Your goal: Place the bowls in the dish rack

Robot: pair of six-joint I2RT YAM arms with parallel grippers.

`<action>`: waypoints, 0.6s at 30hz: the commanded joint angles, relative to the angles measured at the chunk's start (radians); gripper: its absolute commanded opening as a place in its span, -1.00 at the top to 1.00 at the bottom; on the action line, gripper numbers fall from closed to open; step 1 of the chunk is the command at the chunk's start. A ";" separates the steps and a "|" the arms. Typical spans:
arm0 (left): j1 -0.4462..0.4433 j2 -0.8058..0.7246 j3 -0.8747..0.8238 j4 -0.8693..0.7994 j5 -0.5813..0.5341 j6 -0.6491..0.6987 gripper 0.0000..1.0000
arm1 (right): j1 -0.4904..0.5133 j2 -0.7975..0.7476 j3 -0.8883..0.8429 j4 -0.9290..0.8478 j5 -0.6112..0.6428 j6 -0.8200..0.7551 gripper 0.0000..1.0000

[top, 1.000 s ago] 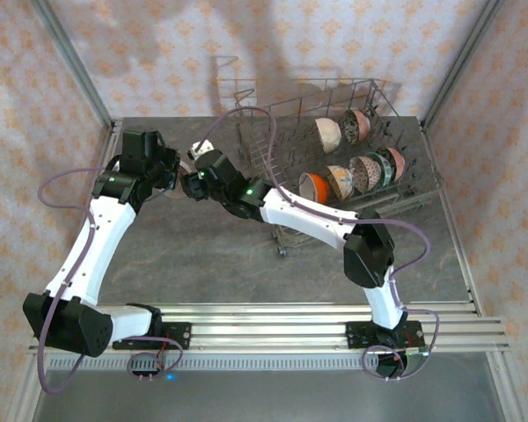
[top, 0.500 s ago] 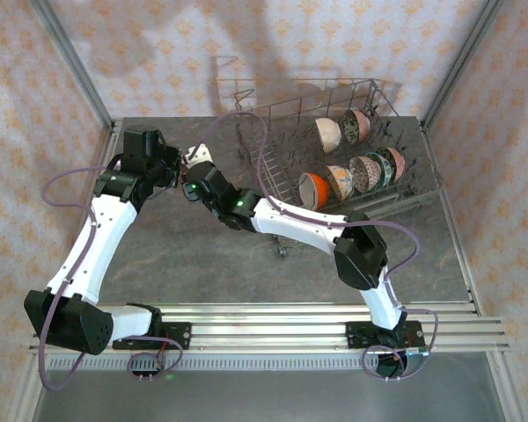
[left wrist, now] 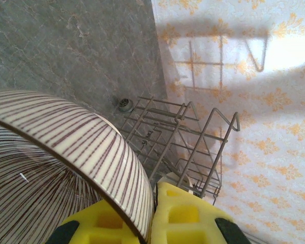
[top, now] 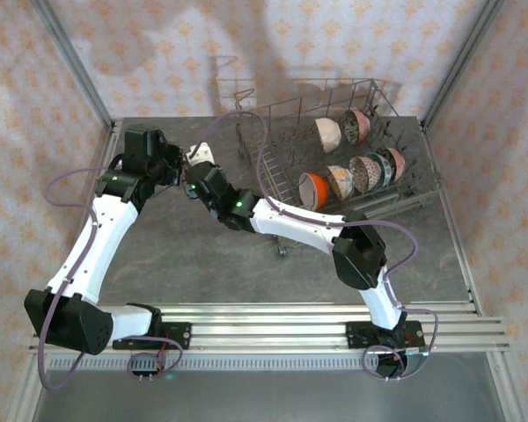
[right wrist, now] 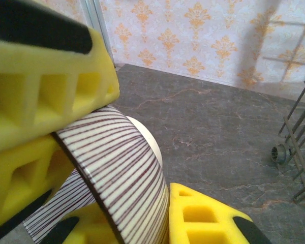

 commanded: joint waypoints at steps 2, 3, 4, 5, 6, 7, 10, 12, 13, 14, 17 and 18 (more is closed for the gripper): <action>-0.002 -0.016 -0.023 0.071 0.028 0.019 0.89 | -0.005 -0.020 0.016 -0.006 0.047 0.014 1.00; -0.002 -0.017 -0.027 0.073 0.029 0.020 0.84 | -0.006 -0.027 0.014 -0.006 0.051 0.017 1.00; -0.001 -0.020 -0.030 0.076 0.029 0.020 0.79 | -0.005 -0.034 0.011 -0.005 0.057 0.020 1.00; -0.002 -0.021 -0.033 0.079 0.028 0.023 0.75 | -0.008 -0.039 0.009 -0.007 0.061 0.027 1.00; -0.002 -0.022 -0.033 0.081 0.028 0.024 0.70 | -0.013 -0.045 0.008 -0.009 0.063 0.040 1.00; -0.002 -0.023 -0.033 0.083 0.031 0.027 0.64 | -0.018 -0.050 0.003 -0.012 0.060 0.056 1.00; -0.002 -0.023 -0.023 0.091 0.042 0.037 0.43 | -0.038 -0.065 -0.002 -0.025 0.059 0.086 1.00; -0.002 -0.024 -0.020 0.101 0.052 0.047 0.29 | -0.050 -0.071 -0.001 -0.040 0.065 0.098 1.00; -0.002 -0.024 -0.016 0.105 0.057 0.054 0.21 | -0.056 -0.075 0.000 -0.045 0.067 0.101 1.00; -0.002 -0.025 -0.011 0.107 0.060 0.060 0.13 | -0.064 -0.077 0.001 -0.051 0.070 0.103 1.00; -0.002 -0.032 0.003 0.116 0.070 0.079 -0.02 | -0.080 -0.082 0.010 -0.072 0.085 0.103 1.00; -0.001 -0.033 0.010 0.118 0.072 0.089 -0.05 | -0.085 -0.084 0.013 -0.078 0.091 0.102 1.00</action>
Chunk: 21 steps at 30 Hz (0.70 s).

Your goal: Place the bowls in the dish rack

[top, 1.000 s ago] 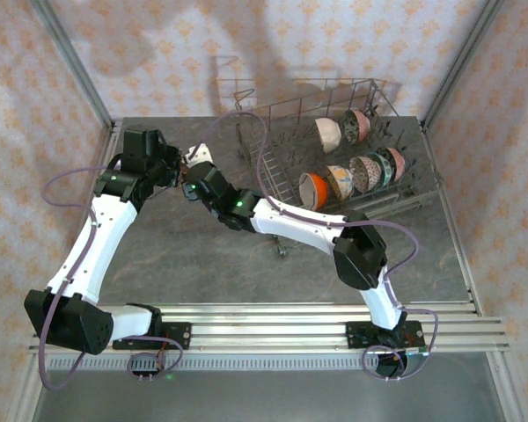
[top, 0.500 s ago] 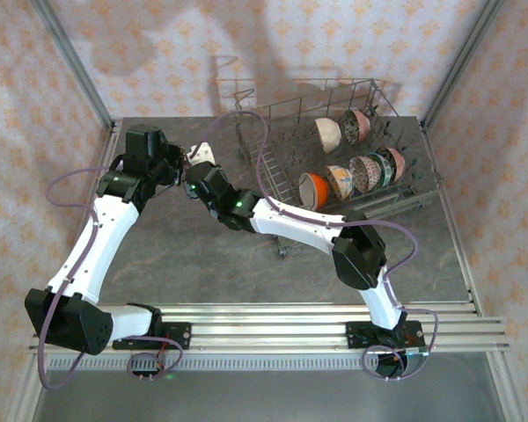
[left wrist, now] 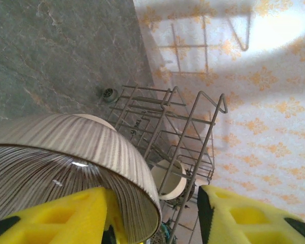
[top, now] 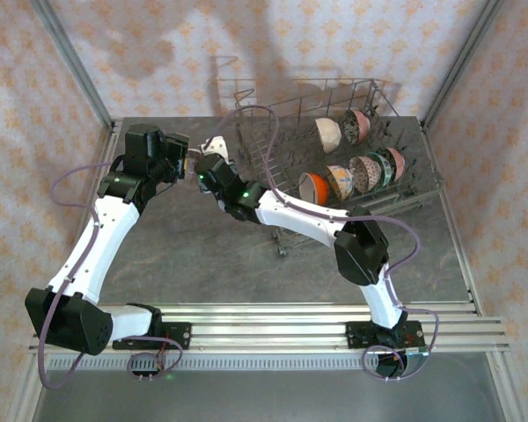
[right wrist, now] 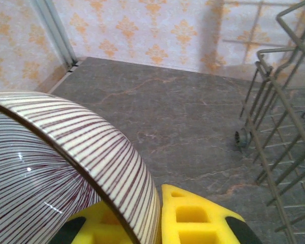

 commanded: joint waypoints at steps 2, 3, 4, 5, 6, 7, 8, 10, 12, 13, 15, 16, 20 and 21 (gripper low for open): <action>-0.001 -0.037 0.053 0.029 0.018 0.063 -0.10 | -0.029 -0.092 0.022 -0.007 0.079 0.028 1.00; -0.001 -0.042 0.060 0.025 0.013 0.076 -0.13 | -0.033 -0.097 0.028 -0.013 0.095 0.023 1.00; 0.000 -0.049 0.065 0.020 0.007 0.093 -0.21 | -0.039 -0.100 0.038 -0.027 0.117 0.019 1.00; 0.001 -0.055 0.069 0.014 -0.001 0.112 -0.24 | -0.045 -0.104 0.054 -0.043 0.131 0.013 1.00; -0.001 -0.062 0.073 0.004 -0.008 0.130 -0.31 | -0.050 -0.108 0.064 -0.056 0.146 0.008 1.00; 0.002 -0.068 0.076 -0.008 -0.018 0.153 -0.33 | -0.057 -0.112 0.076 -0.065 0.167 -0.007 1.00; 0.001 -0.074 0.077 -0.017 -0.026 0.178 -0.38 | -0.061 -0.115 0.092 -0.077 0.199 -0.026 1.00; 0.003 -0.085 0.075 -0.047 -0.047 0.219 -0.40 | -0.073 -0.121 0.129 -0.109 0.244 -0.054 1.00; 0.006 -0.095 0.067 -0.073 -0.063 0.257 -0.41 | -0.093 -0.126 0.163 -0.145 0.263 -0.067 1.00; 0.008 -0.100 0.060 -0.080 -0.064 0.274 -0.41 | -0.106 -0.130 0.181 -0.164 0.264 -0.070 1.00; 0.012 -0.106 0.040 -0.090 -0.062 0.297 -0.41 | -0.128 -0.134 0.219 -0.206 0.277 -0.072 1.00; 0.013 -0.109 0.029 -0.093 -0.060 0.308 -0.41 | -0.139 -0.136 0.239 -0.222 0.281 -0.076 1.00; 0.013 -0.100 -0.003 -0.098 -0.038 0.352 -0.41 | -0.190 -0.138 0.297 -0.261 0.291 -0.087 1.00; 0.014 -0.093 -0.016 -0.091 -0.026 0.365 -0.41 | -0.203 -0.130 0.317 -0.278 0.315 -0.082 1.00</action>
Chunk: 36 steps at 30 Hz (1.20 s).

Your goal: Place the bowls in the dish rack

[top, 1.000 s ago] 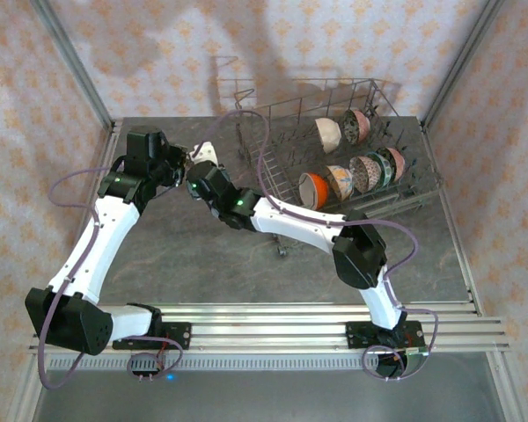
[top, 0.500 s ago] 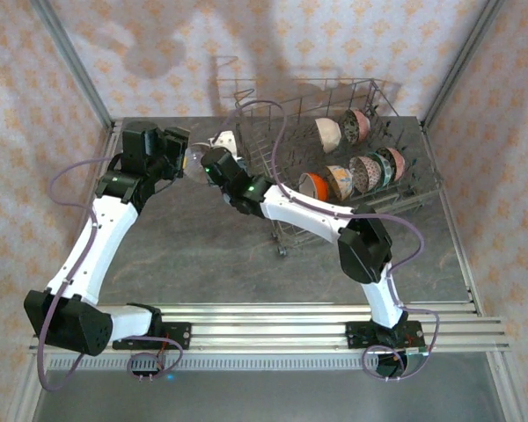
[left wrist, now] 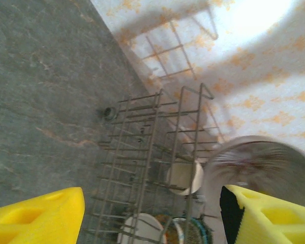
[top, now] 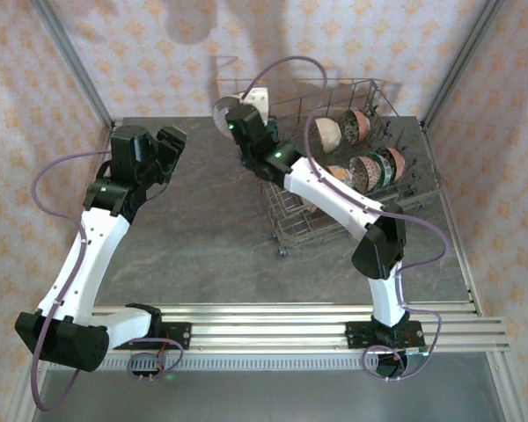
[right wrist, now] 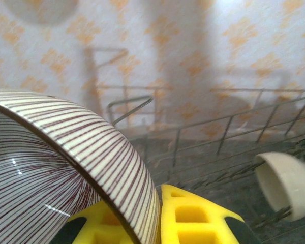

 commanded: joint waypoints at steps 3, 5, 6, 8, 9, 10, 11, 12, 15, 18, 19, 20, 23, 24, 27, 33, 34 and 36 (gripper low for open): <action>0.013 0.023 -0.087 -0.011 0.034 0.080 -0.41 | -0.064 -0.010 0.137 -0.080 0.139 -0.011 1.00; 0.011 0.040 -0.123 0.004 0.061 0.078 -0.40 | -0.084 0.033 0.191 -0.112 0.190 -0.030 1.00; 0.012 0.051 -0.136 0.012 0.076 0.080 -0.40 | -0.095 0.055 0.216 -0.120 0.218 -0.048 1.00; 0.011 0.067 -0.156 0.022 0.104 0.086 -0.40 | -0.123 0.106 0.269 -0.152 0.258 -0.057 1.00; 0.011 0.073 -0.163 0.022 0.111 0.092 -0.40 | -0.137 0.131 0.301 -0.175 0.275 -0.051 1.00; 0.010 0.076 -0.168 0.021 0.111 0.098 -0.39 | -0.153 0.154 0.329 -0.197 0.290 -0.050 1.00; 0.009 0.077 -0.175 0.019 0.108 0.104 -0.39 | -0.165 0.172 0.350 -0.216 0.294 -0.044 1.00; 0.010 0.075 -0.181 0.017 0.102 0.110 -0.39 | -0.179 0.192 0.373 -0.237 0.299 -0.036 1.00; 0.011 0.071 -0.197 0.014 0.089 0.122 -0.39 | -0.212 0.237 0.403 -0.265 0.319 -0.020 1.00; 0.010 0.075 -0.206 0.015 0.091 0.132 -0.39 | -0.242 0.270 0.403 -0.285 0.324 -0.001 1.00; 0.011 0.077 -0.208 0.015 0.092 0.136 -0.39 | -0.250 0.282 0.404 -0.296 0.323 0.006 1.00; 0.011 0.080 -0.206 0.016 0.094 0.139 -0.39 | -0.256 0.291 0.402 -0.299 0.324 0.005 1.00; 0.011 0.094 -0.202 0.016 0.098 0.147 -0.39 | -0.275 0.329 0.404 -0.312 0.319 0.012 1.00; 0.010 0.103 -0.198 0.017 0.100 0.148 -0.39 | -0.279 0.345 0.412 -0.318 0.320 0.013 1.00; 0.011 0.122 -0.184 0.016 0.111 0.157 -0.39 | -0.287 0.387 0.431 -0.330 0.323 0.010 1.00; 0.011 0.152 -0.167 0.013 0.127 0.162 -0.38 | -0.287 0.447 0.456 -0.338 0.328 0.003 1.00; 0.011 0.155 -0.167 0.013 0.129 0.161 -0.38 | -0.287 0.457 0.459 -0.341 0.331 0.001 1.00; 0.010 0.158 -0.168 0.011 0.132 0.161 -0.38 | -0.288 0.476 0.469 -0.352 0.342 0.003 1.00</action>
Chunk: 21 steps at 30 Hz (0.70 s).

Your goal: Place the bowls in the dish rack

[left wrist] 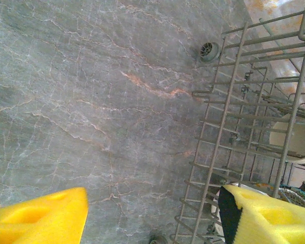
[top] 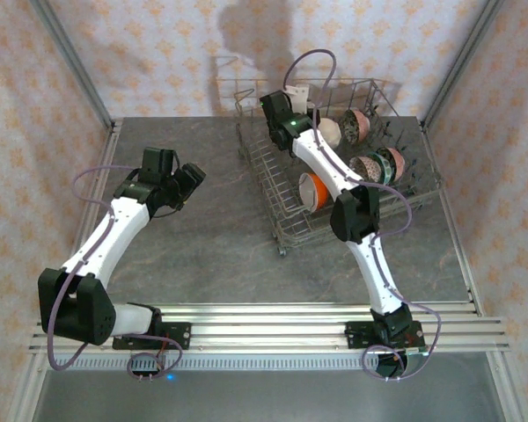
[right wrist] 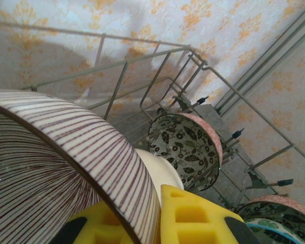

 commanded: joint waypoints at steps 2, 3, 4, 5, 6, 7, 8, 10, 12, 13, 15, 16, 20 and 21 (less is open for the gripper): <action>0.006 0.007 0.025 0.006 0.017 0.027 -0.37 | 0.001 0.025 0.065 -0.025 0.075 0.024 1.00; 0.007 0.006 0.024 0.003 0.016 0.027 -0.37 | 0.001 0.031 0.067 -0.031 0.078 0.030 1.00; 0.005 0.007 0.023 0.002 0.015 0.025 -0.37 | 0.001 0.037 0.070 -0.035 0.080 0.035 1.00; 0.006 0.006 0.022 0.000 0.015 0.025 -0.37 | 0.001 0.043 0.074 -0.043 0.081 0.041 1.00; 0.006 0.007 0.022 -0.001 0.014 0.025 -0.37 | 0.001 0.048 0.079 -0.050 0.080 0.044 1.00; 0.005 0.007 0.023 -0.003 0.016 0.025 -0.37 | 0.002 0.053 0.082 -0.059 0.080 0.051 1.00; 0.007 0.007 0.023 -0.003 0.016 0.024 -0.37 | 0.002 0.055 0.082 -0.063 0.080 0.053 1.00; 0.005 0.007 0.024 -0.005 0.017 0.025 -0.37 | 0.002 0.058 0.081 -0.080 0.083 0.061 1.00; 0.005 0.008 0.025 -0.007 0.018 0.025 -0.36 | 0.001 0.058 0.080 -0.099 0.086 0.075 1.00; 0.004 0.007 0.027 -0.008 0.017 0.025 -0.36 | 0.001 0.058 0.077 -0.107 0.089 0.079 1.00; 0.004 0.009 0.027 -0.011 0.019 0.024 -0.36 | 0.001 0.055 0.078 -0.133 0.092 0.099 1.00; 0.004 0.011 0.027 -0.010 0.021 0.024 -0.36 | 0.002 0.054 0.077 -0.145 0.094 0.111 1.00; 0.003 0.013 0.029 -0.011 0.023 0.022 -0.36 | 0.008 0.015 0.030 -0.146 0.088 0.145 1.00; 0.002 0.014 0.031 -0.012 0.023 0.021 -0.36 | 0.010 0.004 0.009 -0.134 0.086 0.144 1.00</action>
